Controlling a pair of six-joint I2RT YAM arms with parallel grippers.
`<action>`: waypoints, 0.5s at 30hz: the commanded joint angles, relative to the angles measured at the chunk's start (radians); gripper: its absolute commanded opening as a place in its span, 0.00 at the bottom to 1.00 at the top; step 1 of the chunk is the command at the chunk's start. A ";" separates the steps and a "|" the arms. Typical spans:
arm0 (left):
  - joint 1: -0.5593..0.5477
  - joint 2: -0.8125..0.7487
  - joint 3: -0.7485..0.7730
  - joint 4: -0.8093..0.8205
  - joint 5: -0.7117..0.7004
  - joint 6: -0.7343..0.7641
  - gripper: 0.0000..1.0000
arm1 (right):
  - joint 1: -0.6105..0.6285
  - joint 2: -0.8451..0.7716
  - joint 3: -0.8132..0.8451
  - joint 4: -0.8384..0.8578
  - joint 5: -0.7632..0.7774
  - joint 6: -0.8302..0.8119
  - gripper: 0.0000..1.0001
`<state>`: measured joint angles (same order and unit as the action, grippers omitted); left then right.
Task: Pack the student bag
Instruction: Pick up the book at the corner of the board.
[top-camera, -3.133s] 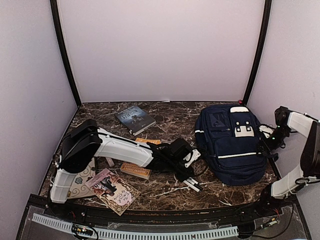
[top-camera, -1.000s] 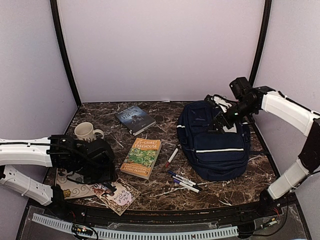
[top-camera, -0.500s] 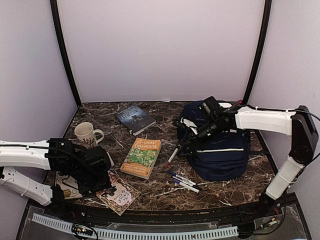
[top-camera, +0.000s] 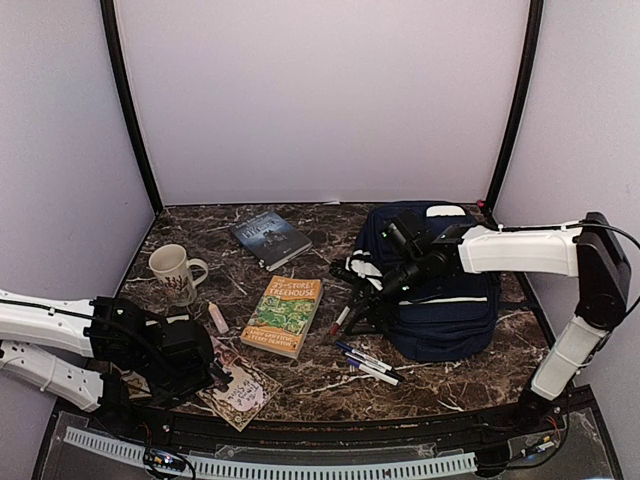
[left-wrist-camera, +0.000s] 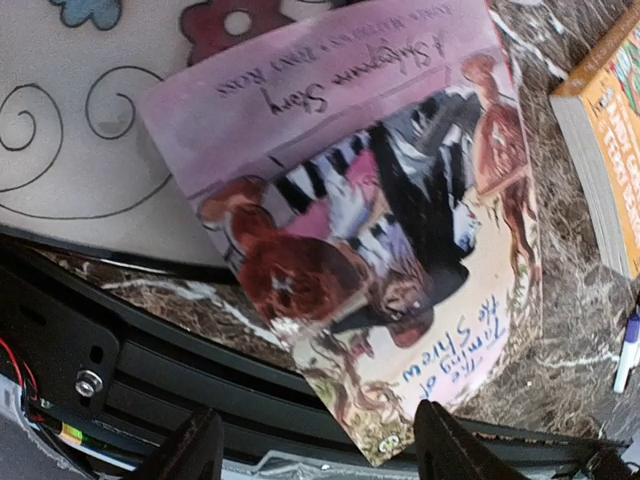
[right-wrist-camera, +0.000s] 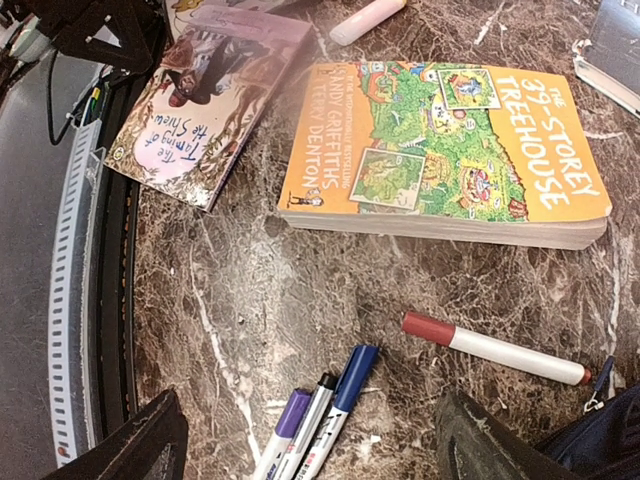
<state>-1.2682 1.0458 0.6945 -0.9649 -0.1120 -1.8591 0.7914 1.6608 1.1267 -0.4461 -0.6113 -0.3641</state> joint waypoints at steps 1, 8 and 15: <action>-0.008 -0.057 -0.076 0.043 -0.117 -0.110 0.67 | 0.000 -0.025 -0.020 0.030 0.044 -0.022 0.85; -0.014 -0.047 -0.130 0.183 -0.214 -0.144 0.64 | 0.000 -0.013 -0.016 0.026 0.043 -0.009 0.86; -0.015 -0.042 -0.156 0.198 -0.158 -0.209 0.63 | 0.000 -0.001 -0.007 0.017 0.037 -0.004 0.86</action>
<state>-1.2778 1.0023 0.5465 -0.7742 -0.2768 -2.0205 0.7914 1.6600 1.1107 -0.4412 -0.5777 -0.3717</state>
